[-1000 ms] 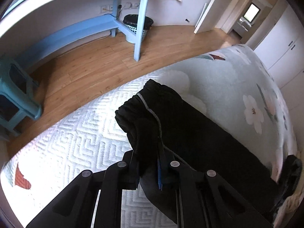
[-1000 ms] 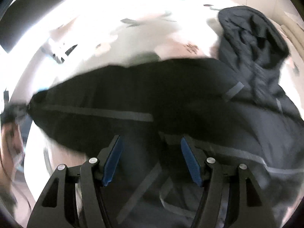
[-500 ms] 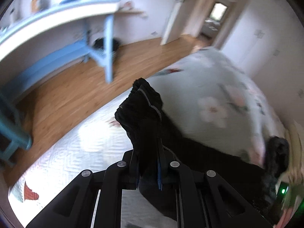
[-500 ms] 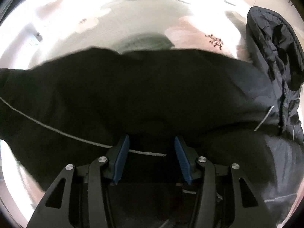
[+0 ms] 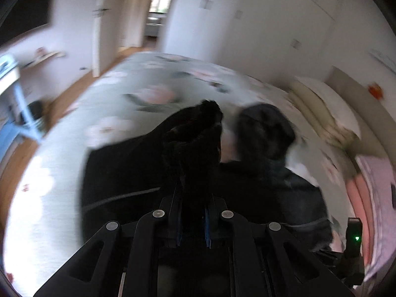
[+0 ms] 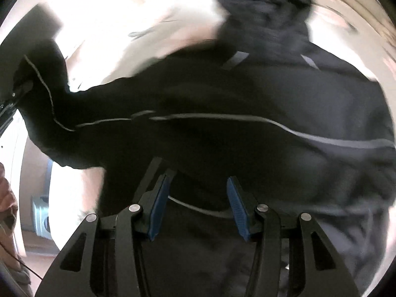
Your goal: Fold large clothes
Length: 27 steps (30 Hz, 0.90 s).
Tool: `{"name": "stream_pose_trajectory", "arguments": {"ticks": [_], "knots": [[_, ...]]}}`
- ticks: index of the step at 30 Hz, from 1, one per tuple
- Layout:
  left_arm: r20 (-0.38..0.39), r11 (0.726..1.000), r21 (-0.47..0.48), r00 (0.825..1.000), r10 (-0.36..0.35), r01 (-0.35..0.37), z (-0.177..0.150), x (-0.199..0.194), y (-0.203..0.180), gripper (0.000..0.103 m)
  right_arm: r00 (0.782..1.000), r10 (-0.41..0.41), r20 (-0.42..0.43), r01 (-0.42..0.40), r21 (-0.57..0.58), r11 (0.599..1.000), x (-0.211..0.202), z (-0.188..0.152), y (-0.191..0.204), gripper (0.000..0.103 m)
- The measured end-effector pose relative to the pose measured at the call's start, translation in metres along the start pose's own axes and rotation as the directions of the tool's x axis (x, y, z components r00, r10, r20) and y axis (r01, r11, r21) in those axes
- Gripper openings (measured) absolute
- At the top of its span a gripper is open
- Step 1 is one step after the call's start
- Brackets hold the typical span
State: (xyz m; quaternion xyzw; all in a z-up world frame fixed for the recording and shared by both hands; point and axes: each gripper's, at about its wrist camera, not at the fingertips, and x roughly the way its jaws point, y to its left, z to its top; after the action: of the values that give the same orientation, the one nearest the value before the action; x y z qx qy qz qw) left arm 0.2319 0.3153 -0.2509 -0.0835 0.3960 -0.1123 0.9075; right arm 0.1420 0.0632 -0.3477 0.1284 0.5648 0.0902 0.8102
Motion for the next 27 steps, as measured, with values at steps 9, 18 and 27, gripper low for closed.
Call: {"name": "stream_pose_trajectory", "arguments": {"ticks": [9, 18, 27], "knots": [[-0.085, 0.977, 0.147, 0.986, -0.141, 0.152, -0.036, 0.071, -0.182, 0.013, 0.998, -0.058, 0.001, 0.058, 0.1, 0.993, -0.039, -0.025, -0.114, 0.054], [-0.366, 0.961, 0.172, 0.92, -0.141, 0.215, -0.125, 0.169, -0.245, 0.058, 0.998, -0.053, -0.039, 0.059, 0.193, 0.979, -0.045, -0.048, -0.19, 0.054], [-0.422, 0.927, -0.063, 0.832, -0.36, 0.37, -0.132, 0.137, -0.214, 0.075, 0.997, 0.071, 0.008, -0.071, 0.213, 0.975, -0.049, -0.014, -0.209, 0.067]]}}
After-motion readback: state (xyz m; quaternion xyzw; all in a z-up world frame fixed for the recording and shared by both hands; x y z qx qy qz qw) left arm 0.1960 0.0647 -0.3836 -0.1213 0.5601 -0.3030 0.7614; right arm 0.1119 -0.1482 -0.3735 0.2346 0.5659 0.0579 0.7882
